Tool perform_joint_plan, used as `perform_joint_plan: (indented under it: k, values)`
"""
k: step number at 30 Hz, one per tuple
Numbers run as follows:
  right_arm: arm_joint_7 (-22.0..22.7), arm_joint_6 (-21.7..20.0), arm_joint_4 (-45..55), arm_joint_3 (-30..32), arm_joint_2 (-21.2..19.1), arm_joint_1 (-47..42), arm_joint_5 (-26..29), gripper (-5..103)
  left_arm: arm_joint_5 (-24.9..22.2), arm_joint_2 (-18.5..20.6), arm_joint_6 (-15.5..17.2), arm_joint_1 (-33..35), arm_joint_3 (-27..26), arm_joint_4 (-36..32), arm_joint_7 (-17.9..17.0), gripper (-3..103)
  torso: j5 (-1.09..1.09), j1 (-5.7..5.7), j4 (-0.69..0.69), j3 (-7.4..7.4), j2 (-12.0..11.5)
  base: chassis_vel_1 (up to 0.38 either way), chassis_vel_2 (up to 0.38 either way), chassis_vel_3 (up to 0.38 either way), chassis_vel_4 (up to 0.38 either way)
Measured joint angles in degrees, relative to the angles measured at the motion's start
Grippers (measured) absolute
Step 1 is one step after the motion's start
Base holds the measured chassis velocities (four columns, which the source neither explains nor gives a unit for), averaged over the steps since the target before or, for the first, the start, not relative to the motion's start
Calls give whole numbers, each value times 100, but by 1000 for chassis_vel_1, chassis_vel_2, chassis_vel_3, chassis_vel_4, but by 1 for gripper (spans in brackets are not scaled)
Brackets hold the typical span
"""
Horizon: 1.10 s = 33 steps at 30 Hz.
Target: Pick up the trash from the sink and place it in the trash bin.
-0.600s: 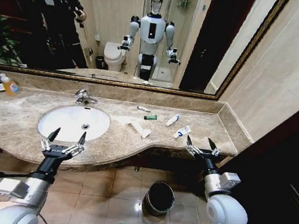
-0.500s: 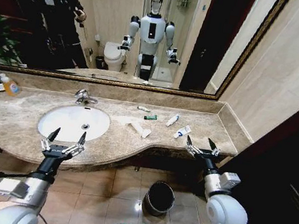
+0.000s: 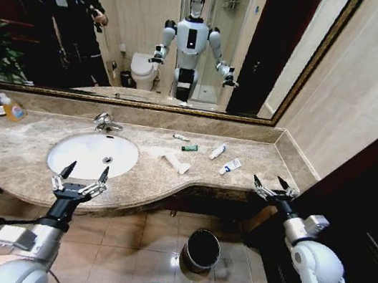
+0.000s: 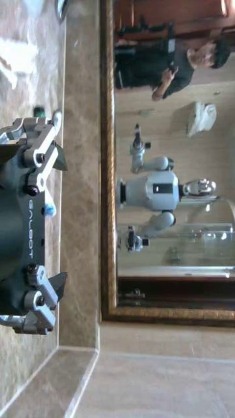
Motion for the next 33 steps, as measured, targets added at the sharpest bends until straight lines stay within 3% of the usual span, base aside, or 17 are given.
perform_joint_plan:
  k: [22,25,28,33]
  values:
    - [-52,-198,-470,-650,-46,434,-273,100,0,0,0,0,0,0,-1,100,1,0,0,0,0,0,0,0,0]
    - [169,-275,-576,-924,-98,622,-315,100,0,0,0,0,0,0,-2,100,2,0,-1,0,0,0,0,0,0]
    - [667,-313,-820,-1325,-192,1011,-377,100,0,0,0,0,0,0,-2,100,2,0,0,0,0,0,0,0,0]
    - [914,-328,-1219,-1612,-307,1462,-392,100,0,0,0,0,0,0,-2,100,1,0,0,0,0,0,0,0,0]
